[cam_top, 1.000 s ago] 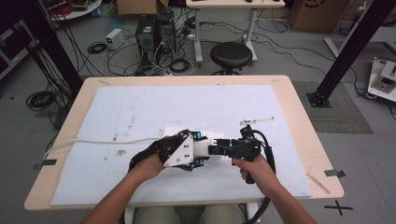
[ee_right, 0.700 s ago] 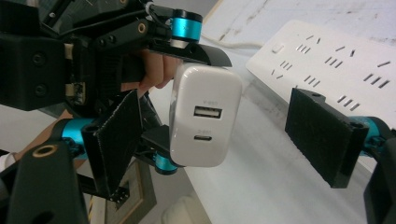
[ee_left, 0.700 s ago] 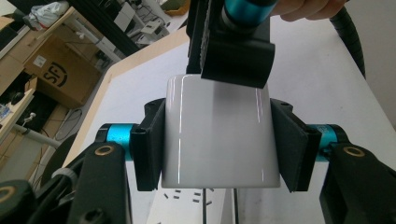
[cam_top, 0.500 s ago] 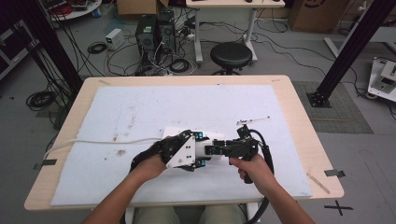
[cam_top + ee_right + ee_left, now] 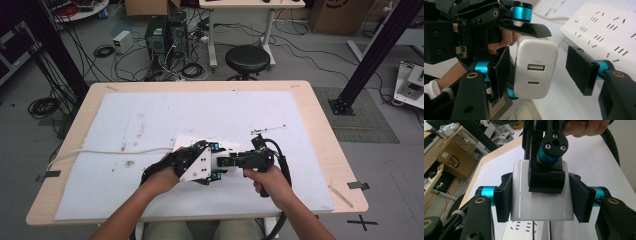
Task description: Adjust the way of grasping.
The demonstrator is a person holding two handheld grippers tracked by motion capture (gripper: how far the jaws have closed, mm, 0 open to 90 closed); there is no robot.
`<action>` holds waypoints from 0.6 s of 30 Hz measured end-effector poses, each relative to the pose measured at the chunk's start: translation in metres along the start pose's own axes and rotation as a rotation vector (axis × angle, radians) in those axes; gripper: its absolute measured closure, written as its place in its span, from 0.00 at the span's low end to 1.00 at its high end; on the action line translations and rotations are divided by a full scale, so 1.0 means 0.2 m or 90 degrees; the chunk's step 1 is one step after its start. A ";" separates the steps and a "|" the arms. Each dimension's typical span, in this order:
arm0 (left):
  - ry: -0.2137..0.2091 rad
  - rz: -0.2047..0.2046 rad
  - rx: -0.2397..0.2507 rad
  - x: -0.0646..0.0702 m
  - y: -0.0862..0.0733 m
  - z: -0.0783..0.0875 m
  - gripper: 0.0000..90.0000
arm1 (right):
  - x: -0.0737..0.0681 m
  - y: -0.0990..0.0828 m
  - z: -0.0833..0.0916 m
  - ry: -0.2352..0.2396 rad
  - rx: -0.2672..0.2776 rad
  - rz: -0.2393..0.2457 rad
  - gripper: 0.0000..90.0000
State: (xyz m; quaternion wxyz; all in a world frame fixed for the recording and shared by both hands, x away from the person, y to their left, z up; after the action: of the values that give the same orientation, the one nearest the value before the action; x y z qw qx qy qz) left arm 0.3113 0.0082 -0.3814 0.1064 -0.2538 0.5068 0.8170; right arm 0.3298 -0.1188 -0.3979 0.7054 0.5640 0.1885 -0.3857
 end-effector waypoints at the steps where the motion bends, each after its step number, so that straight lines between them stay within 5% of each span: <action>1: 0.001 0.000 0.000 0.00 0.00 0.00 0.47 | 0.00 0.00 0.00 0.004 -0.001 -0.003 0.47; 13: -0.002 -0.009 -0.007 0.01 0.00 -0.02 0.47 | 0.00 -0.01 -0.01 0.029 -0.024 -0.043 0.69; 18: -0.009 0.033 0.003 -0.01 -0.01 -0.02 0.46 | 0.01 -0.01 0.00 0.004 -0.024 -0.054 0.70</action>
State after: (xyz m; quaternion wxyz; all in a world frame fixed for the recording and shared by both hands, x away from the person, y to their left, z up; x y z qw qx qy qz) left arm 0.3147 0.0051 -0.3828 0.0890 -0.2345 0.5145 0.8200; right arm 0.3297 -0.1190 -0.4016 0.6985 0.5432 0.2214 -0.4098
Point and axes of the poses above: each handheld gripper's, and its own axes: z roughly backward along the jaws, y roughly out of its top, x roughly to its right, the point moved 6 cm from there along -z, roughly forward along the jaws, and after that the axes turned 7 degrees about x, right-handed, at the moved point
